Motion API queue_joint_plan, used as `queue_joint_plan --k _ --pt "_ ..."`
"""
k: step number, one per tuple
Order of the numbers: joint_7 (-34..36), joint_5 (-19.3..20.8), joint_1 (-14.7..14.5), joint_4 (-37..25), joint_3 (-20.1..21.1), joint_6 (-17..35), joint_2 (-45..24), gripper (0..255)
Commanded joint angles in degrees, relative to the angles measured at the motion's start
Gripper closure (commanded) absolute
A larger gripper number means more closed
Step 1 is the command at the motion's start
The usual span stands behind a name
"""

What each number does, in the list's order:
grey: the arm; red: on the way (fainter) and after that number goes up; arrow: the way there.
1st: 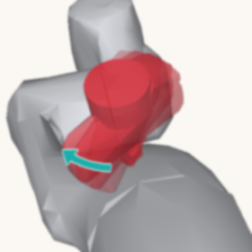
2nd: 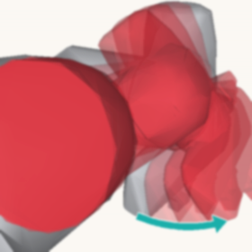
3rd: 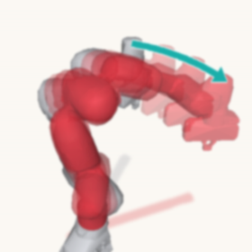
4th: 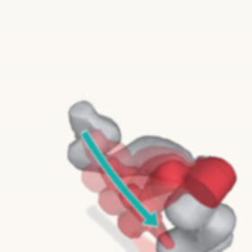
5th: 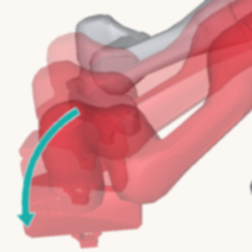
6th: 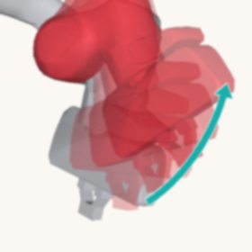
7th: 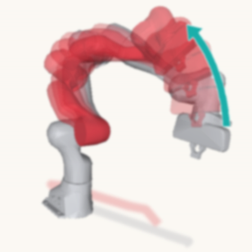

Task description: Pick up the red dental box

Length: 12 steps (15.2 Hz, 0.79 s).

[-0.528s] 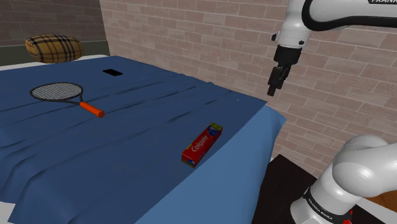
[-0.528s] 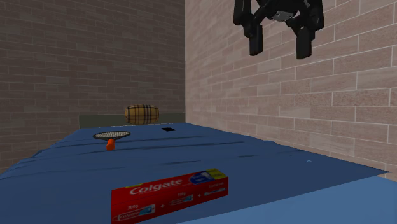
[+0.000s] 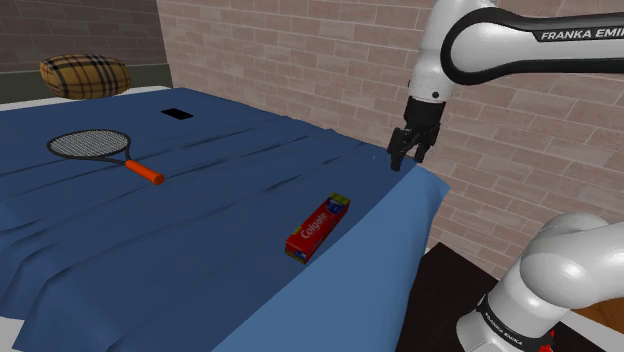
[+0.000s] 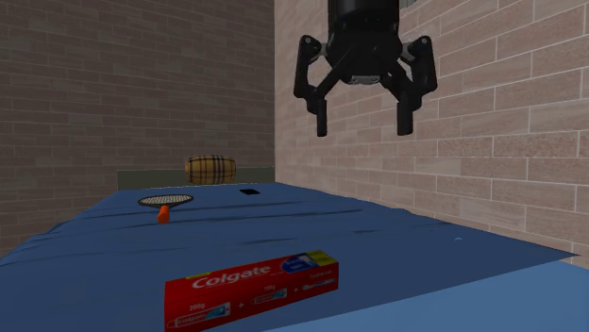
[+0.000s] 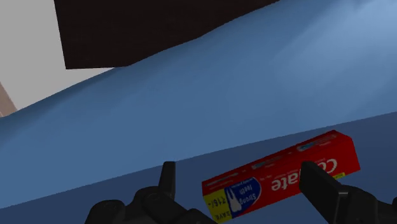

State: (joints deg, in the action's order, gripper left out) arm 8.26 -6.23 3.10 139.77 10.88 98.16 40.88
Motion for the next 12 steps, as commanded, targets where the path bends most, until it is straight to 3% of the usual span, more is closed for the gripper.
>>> queue_joint_plan --k 1,7,12 --pt "6.3 -1.95 0.74 1.93 2.77 3.88 -1.6 0" --pt "24.11 -5.98 3.58 3.26 11.12 14.9 -10.13 0" --pt "39.58 -6.03 7.12 1.52 17.84 24.34 -20.36 0"
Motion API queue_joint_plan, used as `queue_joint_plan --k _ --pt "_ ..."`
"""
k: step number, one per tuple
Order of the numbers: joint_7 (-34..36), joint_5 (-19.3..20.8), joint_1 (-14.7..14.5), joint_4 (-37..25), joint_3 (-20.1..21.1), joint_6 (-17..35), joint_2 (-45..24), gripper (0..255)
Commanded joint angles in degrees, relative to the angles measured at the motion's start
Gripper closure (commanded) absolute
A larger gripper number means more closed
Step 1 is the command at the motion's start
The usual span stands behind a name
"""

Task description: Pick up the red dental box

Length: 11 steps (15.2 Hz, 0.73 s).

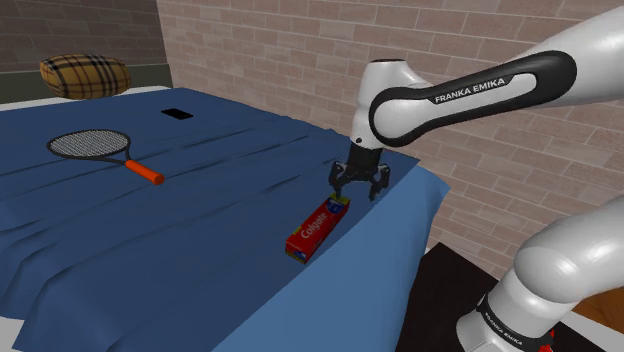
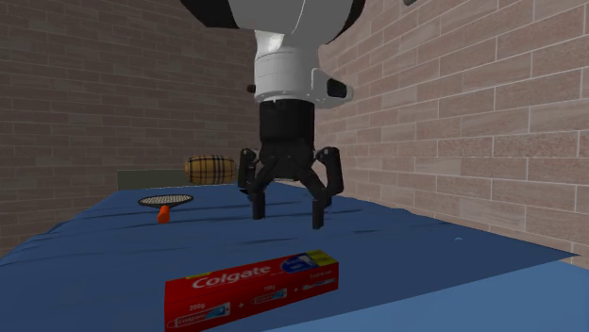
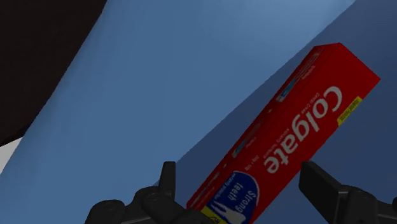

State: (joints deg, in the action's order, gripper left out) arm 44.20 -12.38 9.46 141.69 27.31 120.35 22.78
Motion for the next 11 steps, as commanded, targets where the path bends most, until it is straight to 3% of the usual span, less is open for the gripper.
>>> queue_joint_plan --k 1,7,11 --pt "6.92 0.65 1.59 -1.03 2.67 3.98 -4.59 0" --pt "28.86 9.1 6.07 -6.46 8.21 13.74 -20.27 0" --pt "30.88 11.13 5.91 -5.93 8.11 16.46 -22.86 0"
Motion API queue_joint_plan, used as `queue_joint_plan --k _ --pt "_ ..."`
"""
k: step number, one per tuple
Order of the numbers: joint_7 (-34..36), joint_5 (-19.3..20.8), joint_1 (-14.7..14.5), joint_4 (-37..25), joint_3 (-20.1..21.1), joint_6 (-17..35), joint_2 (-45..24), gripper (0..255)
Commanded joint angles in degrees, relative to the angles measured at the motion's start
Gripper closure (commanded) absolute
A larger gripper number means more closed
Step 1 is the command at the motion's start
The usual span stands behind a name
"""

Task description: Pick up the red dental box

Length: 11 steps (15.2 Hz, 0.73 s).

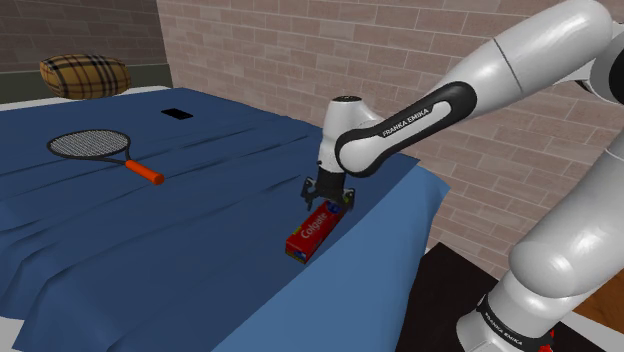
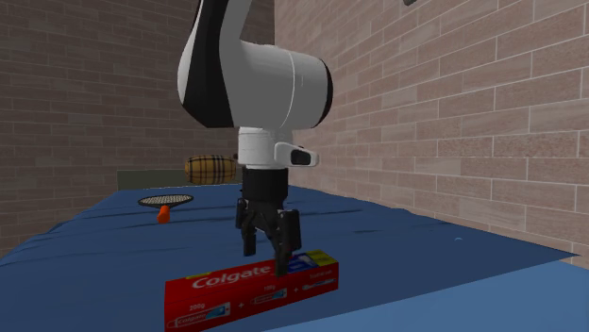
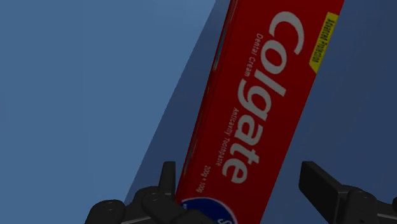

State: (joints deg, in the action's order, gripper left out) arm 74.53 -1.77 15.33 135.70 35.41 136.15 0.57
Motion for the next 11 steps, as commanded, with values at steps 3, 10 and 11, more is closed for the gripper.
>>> queue_joint_plan --k 3,10,11 --pt "1.81 2.29 0.0 0.74 -0.05 3.03 -2.72 0" --pt "2.45 3.14 -0.08 1.13 -0.12 4.18 -3.66 255" --pt "2.43 3.11 -0.08 1.13 -0.12 4.15 -3.63 255"
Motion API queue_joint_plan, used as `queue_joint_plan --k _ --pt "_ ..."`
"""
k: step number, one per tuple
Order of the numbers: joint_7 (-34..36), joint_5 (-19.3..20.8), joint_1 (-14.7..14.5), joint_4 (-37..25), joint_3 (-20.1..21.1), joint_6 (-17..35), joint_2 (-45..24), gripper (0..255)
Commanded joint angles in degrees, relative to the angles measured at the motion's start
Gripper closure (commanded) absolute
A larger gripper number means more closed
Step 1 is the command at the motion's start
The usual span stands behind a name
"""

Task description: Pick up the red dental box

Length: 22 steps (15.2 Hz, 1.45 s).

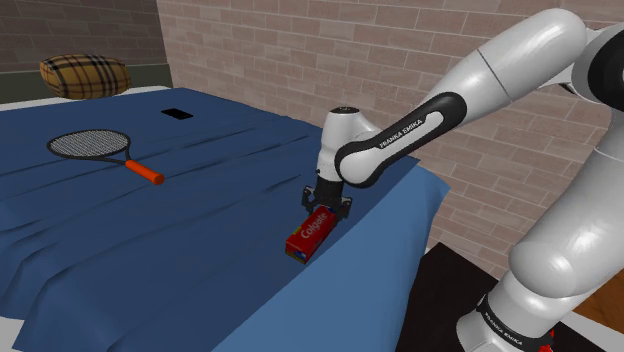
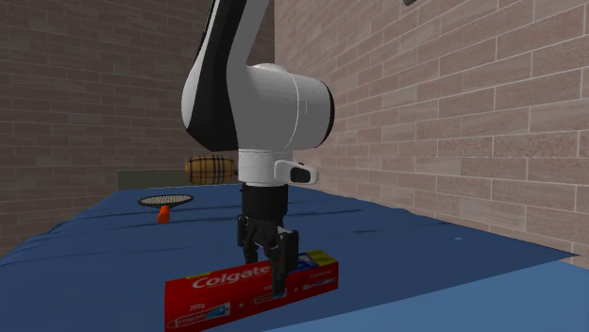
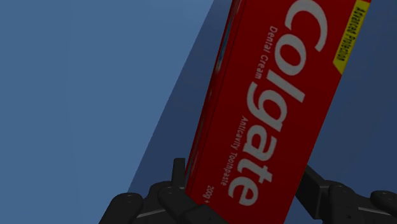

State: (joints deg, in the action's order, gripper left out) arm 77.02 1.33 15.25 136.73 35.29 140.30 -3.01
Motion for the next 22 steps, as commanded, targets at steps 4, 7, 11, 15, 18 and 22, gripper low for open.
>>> queue_joint_plan --k 4,7,11,15,18,22 --pt "-0.04 0.07 0.01 0.06 -0.01 0.02 -0.12 255" --pt "-0.87 -1.08 0.11 -0.38 0.11 -1.45 1.16 255" --pt "-2.47 -3.33 0.18 -1.33 0.17 -4.63 3.86 255" --pt "-3.77 -5.15 0.15 -2.5 0.0 -7.85 6.32 255" --pt "-4.58 -6.25 0.1 -3.52 -0.23 -10.28 7.99 255" --pt "-5.08 -6.92 0.05 -4.31 -0.44 -12.03 9.1 255"
